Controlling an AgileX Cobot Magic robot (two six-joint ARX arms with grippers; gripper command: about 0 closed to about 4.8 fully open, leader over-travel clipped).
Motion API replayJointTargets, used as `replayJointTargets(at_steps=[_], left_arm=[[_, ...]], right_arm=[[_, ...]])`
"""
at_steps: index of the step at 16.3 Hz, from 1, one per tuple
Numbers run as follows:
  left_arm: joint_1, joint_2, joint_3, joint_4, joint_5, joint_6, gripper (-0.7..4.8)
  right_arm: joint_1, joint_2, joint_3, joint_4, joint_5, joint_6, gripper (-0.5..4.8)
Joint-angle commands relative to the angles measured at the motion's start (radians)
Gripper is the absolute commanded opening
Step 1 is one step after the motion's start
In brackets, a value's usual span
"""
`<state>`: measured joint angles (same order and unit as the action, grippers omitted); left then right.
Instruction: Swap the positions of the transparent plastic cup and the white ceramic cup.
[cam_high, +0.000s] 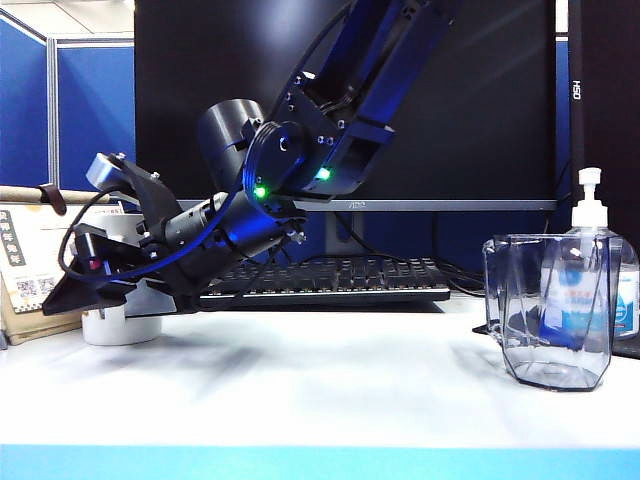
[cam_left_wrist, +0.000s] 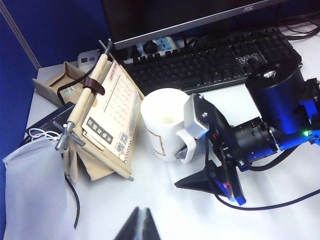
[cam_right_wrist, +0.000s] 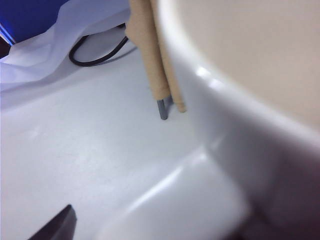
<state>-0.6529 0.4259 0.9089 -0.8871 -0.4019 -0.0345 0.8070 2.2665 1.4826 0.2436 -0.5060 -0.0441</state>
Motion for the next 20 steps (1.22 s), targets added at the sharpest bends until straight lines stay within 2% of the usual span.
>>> replayJointTargets(at_steps=[1, 6, 15, 16, 18, 20], left_arm=[[0.000, 0.001, 0.001, 0.013, 0.002, 0.013, -0.06], [0.000, 0.000, 0.001, 0.013, 0.002, 0.020, -0.06], [0.000, 0.000, 0.001, 0.014, 0.002, 0.020, -0.06], [0.000, 0.000, 0.001, 0.014, 0.002, 0.020, -0.06], [0.000, 0.000, 0.001, 0.014, 0.002, 0.020, -0.06], [0.000, 0.000, 0.001, 0.014, 0.002, 0.020, -0.06]], right_arm=[[-0.004, 0.014, -0.011, -0.145, 0.032, 0.014, 3.37], [-0.003, 0.014, -0.011, -0.175, 0.036, 0.014, 3.37], [-0.009, -0.040, -0.010, -0.116, 0.035, 0.011, 3.37], [-0.010, -0.040, -0.010, -0.106, 0.036, 0.011, 3.32], [-0.010, -0.040, -0.010, -0.093, 0.036, 0.011, 2.65], [-0.011, -0.040, -0.010, -0.074, 0.036, 0.012, 2.65]])
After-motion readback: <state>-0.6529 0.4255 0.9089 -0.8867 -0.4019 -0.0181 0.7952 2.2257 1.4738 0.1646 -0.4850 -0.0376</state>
